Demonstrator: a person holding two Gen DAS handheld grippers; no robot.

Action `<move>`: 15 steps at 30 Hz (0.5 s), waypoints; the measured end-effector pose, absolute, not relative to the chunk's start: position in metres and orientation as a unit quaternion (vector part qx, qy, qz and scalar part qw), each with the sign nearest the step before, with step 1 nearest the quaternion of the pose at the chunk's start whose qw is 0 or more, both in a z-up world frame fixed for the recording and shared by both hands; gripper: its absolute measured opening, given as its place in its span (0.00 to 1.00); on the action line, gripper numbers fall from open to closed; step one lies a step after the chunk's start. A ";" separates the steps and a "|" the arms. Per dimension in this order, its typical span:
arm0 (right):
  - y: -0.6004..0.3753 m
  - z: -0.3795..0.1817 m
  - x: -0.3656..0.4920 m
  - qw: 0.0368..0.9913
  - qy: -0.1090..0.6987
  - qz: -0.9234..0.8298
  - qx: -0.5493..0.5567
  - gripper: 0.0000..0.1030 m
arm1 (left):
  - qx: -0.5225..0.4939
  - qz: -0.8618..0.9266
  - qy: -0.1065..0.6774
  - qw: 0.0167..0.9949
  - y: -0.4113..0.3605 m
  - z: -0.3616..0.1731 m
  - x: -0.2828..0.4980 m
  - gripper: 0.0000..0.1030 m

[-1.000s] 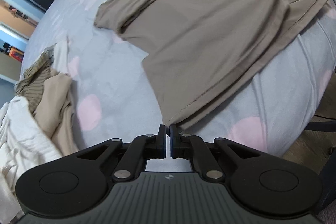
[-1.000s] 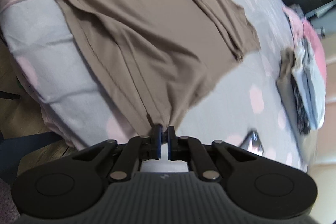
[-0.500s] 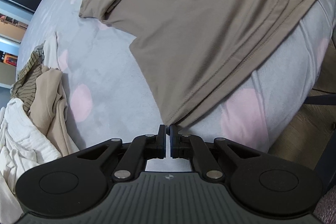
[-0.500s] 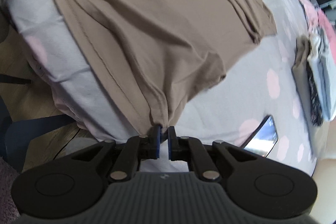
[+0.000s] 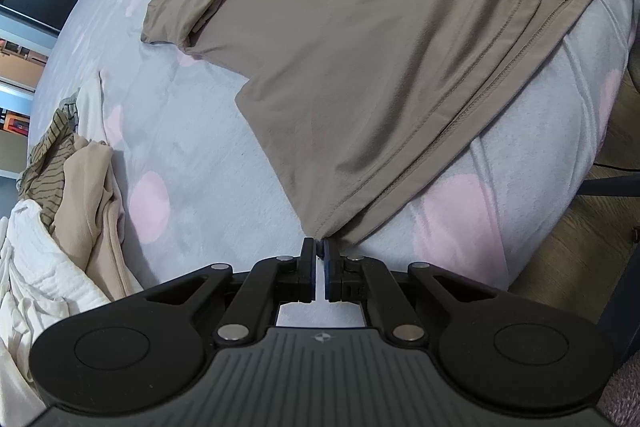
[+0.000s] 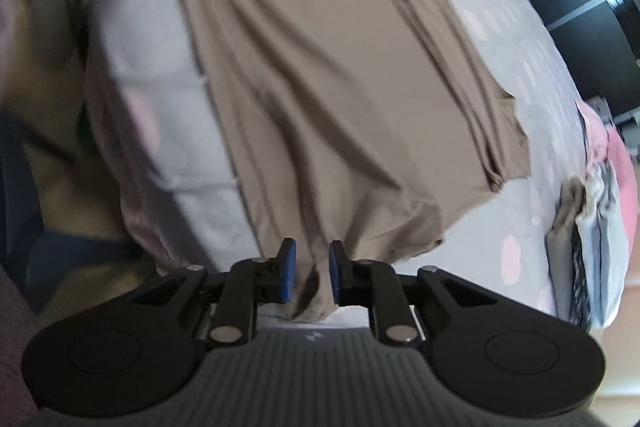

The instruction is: Fold clothes

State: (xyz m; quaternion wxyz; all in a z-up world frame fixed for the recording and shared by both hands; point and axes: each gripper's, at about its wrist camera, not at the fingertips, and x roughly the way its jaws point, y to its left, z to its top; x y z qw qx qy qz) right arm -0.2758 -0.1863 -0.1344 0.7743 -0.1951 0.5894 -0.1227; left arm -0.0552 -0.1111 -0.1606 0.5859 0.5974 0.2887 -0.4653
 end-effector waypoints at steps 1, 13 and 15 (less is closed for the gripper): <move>-0.185 -0.137 -0.275 0.773 0.592 -0.117 -0.196 0.17 | 0.598 -0.465 0.289 0.585 -0.111 -0.161 -0.055 0.02; -0.189 -0.166 -0.267 0.754 0.597 -0.116 -0.248 0.14 | 0.602 -0.464 0.291 0.582 -0.114 -0.164 -0.055 0.02; -0.190 -0.175 -0.265 0.746 0.603 -0.113 -0.258 0.14 | 0.602 -0.465 0.290 0.581 -0.114 -0.164 -0.055 0.02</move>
